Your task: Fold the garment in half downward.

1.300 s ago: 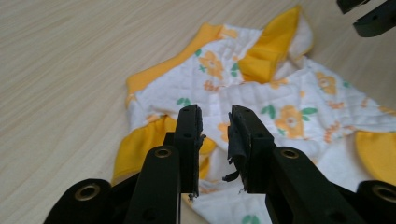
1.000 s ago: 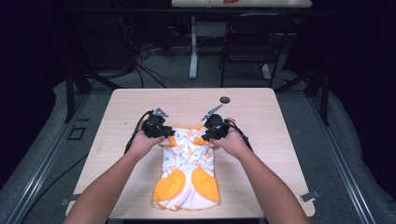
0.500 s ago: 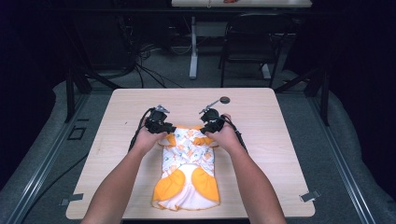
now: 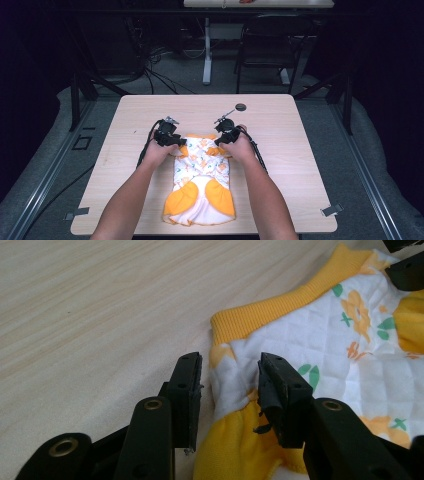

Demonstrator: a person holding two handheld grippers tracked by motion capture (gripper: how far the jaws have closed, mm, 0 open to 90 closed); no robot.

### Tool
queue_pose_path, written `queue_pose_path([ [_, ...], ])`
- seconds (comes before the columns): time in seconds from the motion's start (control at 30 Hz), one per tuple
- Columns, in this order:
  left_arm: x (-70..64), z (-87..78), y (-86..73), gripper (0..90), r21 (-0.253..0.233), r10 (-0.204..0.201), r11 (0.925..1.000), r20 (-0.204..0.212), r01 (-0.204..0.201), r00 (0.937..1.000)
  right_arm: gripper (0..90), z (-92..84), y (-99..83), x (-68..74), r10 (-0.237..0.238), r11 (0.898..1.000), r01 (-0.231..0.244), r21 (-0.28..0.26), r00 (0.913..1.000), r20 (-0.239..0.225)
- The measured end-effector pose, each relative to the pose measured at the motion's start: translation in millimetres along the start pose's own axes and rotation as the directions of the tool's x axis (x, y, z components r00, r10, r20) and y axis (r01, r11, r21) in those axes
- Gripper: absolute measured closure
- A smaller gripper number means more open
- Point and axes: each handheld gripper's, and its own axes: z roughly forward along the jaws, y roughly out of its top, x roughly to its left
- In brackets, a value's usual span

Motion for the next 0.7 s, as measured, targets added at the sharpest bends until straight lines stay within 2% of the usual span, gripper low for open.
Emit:
queue_pose_path([
  [0.03, -1.1, 0.9, -0.4, 61.4, 0.006, -0.002, 1.0, -0.002, 0.002, 1.0, 58.9, 0.0, 0.0, 0.0, 0.0, 1.0, 0.0, 0.0, 1.0, 0.0],
  [0.07, -2.7, 3.1, -1.1, 61.9, 0.034, 0.018, 0.9993, -0.014, -0.018, 0.9997, 58.9, 1.2, -1.0, -1.8, -0.007, 1.0, 0.007, 0.02, 0.9999, 0.009],
  [0.13, -3.1, 4.8, -2.5, 62.4, 0.041, 0.012, 0.9991, -0.012, -0.012, 0.9999, 59.1, 3.2, -2.7, -3.0, -0.012, 0.999, 0.012, 0.032, 0.9999, 0.003],
  [0.23, -3.2, 4.7, -3.7, 63.9, 0.034, 0.004, 0.9994, -0.011, -0.003, 0.9999, 60.3, 4.0, -3.7, -3.0, -0.005, 1.0, 0.005, 0.023, 1.0, -0.001],
  [0.3, -3.3, 4.2, -4.4, 65.2, 0.035, 0.011, 0.9993, 0.001, -0.011, 0.9999, 63.8, 3.9, -4.0, -3.1, -0.016, 1.0, 0.016, 0.026, 0.9998, -0.008],
  [0.33, -4.2, 4.6, -5.8, 68.1, 0.019, 0.009, 0.9998, -0.004, -0.009, 1.0, 69.5, 4.3, -5.1, -2.3, -0.015, 1.0, 0.016, 0.025, 0.9997, -0.02],
  [0.37, -4.2, 4.6, -5.8, 69.9, 0.019, 0.009, 0.9998, -0.004, -0.009, 1.0, 69.5, 4.3, -5.1, -2.3, -0.015, 1.0, 0.016, 0.025, 0.9997, -0.02],
  [0.4, -4.1, 4.6, -6.1, 71.3, 0.017, 0.002, 0.9998, 0.001, -0.002, 1.0, 74.8, 5.3, -7.0, -1.0, 0.007, 1.0, -0.007, 0.001, 0.9993, -0.037],
  [0.5, -4.3, 4.1, -5.4, 76.3, 0.027, -0.006, 0.9996, 0.014, 0.006, 0.9999, 79.4, 3.9, -8.5, -2.4, 0.012, 1.0, -0.012, 0.01, 0.9984, -0.054],
  [0.53, -5.6, 4.2, -4.5, 80.5, 0.03, -0.014, 0.9994, 0.013, 0.014, 0.9998, 84.6, 2.7, -9.2, -2.6, 0.012, 1.0, -0.011, 0.014, 0.9983, -0.056],
  [0.63, -6.3, 3.7, -2.8, 83.2, 0.039, -0.02, 0.999, 0.017, 0.019, 0.9997, 87.1, 1.1, -9.0, -1.4, 0.0, 1.0, 0.001, 0.023, 0.9989, -0.048],
  [0.7, -6.4, 1.1, 0.1, 83.8, 0.027, -0.025, 0.9993, 0.019, 0.024, 0.9995, 88.0, -1.0, -8.3, 2.8, -0.025, 1.0, 0.024, -0.007, 0.9991, -0.033],
])
